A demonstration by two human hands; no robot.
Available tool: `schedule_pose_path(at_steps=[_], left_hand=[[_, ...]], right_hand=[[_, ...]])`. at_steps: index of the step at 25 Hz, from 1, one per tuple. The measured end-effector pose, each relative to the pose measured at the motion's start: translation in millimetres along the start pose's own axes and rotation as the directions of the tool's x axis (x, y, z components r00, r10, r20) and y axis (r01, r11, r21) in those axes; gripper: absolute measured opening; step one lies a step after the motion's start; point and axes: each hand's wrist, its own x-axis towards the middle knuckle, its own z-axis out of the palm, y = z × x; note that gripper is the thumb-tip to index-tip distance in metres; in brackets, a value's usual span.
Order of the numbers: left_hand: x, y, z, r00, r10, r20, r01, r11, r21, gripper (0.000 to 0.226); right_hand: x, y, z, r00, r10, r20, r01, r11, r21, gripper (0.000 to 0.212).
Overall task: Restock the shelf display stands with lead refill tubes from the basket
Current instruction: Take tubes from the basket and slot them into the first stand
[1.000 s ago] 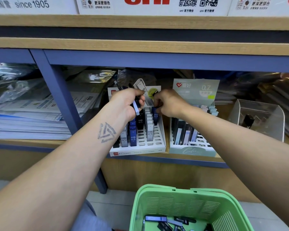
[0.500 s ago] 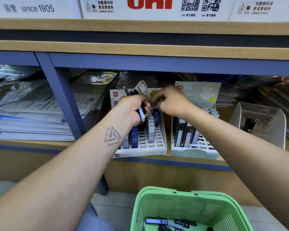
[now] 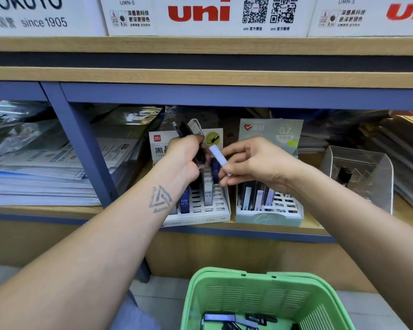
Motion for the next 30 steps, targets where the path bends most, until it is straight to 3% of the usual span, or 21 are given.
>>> schedule_pose_path(at_steps=[5,8,11,16,19,24,30], left_hand=[[-23.4,-10.6,21.2,0.962,-0.023,0.272,-0.026,0.984,0.174,0.011],[-41.6,-21.2,41.9,0.928,-0.049,0.369,-0.049,0.966,0.254,0.012],[-57.9,-36.9,65.7,0.898,-0.059,0.435,-0.09,0.945,0.313,0.01],[-74.7,-72.7,96.2,0.85,-0.077,0.522,-0.214,0.853,0.476,0.026],[-74.7,-87.3,110.8,0.852,-0.087,0.516,-0.195,0.862,0.468,0.027],[-81.1,-107.4,129.6,0.798,-0.151,0.583,-0.148,0.889,0.433,0.007],[-84.8,-127.2,147.6,0.735,-0.213,0.644,-0.132,0.886,0.444,0.005]], right_hand=[[-36.1,12.5,-41.3,0.996,-0.042,-0.082,0.048,0.996,0.08,0.061],[-53.6,19.4,-65.4,0.979,-0.093,-0.179,0.099,0.995,0.022,0.053],[-70.3,23.6,-92.0,0.921,-0.142,-0.363,0.116,0.989,-0.094,0.04],[-88.5,39.0,-117.1,0.87,-0.136,-0.473,0.111,0.991,-0.081,0.033],[-95.2,47.9,-129.6,0.852,-0.126,-0.509,0.088,0.991,-0.097,0.031],[-119.1,55.6,-163.9,0.869,-0.101,-0.484,0.102,0.994,-0.024,0.016],[-142.6,66.5,-185.3,0.878,-0.086,-0.471,0.088,0.996,-0.018,0.022]])
